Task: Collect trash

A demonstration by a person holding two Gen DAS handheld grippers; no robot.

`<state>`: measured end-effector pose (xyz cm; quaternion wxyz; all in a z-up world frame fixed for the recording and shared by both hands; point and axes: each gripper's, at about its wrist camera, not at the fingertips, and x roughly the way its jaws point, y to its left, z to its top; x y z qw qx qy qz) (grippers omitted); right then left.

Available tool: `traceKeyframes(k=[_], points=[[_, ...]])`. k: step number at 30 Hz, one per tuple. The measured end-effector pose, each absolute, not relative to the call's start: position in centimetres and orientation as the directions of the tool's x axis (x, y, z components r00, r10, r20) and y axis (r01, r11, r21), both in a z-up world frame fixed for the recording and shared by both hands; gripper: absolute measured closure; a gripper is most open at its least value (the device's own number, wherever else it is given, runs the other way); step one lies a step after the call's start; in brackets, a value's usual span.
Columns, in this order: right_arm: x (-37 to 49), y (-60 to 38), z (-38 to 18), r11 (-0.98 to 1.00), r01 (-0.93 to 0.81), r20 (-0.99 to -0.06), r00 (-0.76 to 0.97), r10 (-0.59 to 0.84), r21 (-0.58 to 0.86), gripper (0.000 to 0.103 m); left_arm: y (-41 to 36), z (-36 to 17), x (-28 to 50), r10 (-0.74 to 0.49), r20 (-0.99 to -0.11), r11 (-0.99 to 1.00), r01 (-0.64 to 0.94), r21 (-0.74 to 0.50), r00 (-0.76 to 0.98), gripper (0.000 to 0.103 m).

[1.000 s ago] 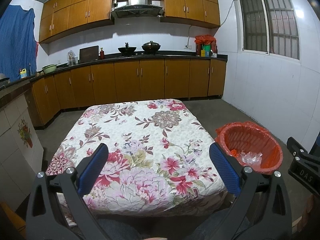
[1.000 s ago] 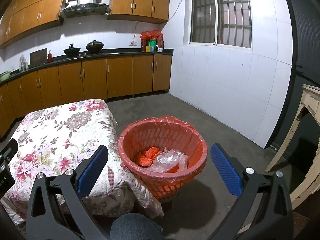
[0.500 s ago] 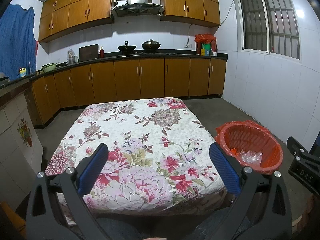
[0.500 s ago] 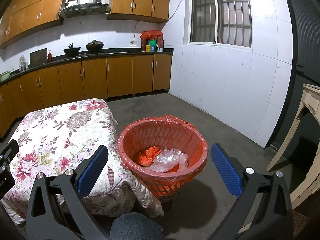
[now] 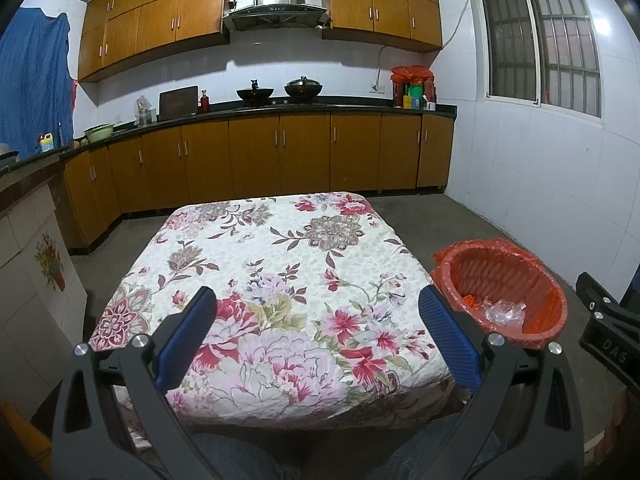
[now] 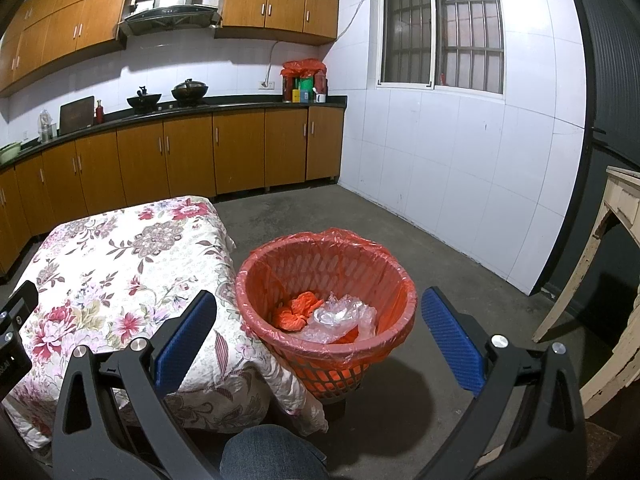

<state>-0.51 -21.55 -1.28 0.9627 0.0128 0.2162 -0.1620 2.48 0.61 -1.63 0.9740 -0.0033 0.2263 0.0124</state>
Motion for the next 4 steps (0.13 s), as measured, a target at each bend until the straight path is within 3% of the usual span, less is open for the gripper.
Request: traceKeyframes(k=[4], points=[[-0.47,-21.60,-1.25,0.947,0.317,-0.422,0.854,-0.306,-0.045,0.002,0.66,-1.71,2.53,0.022,-0.444,1.000,-0.025,-0.002,0.896,0.004]])
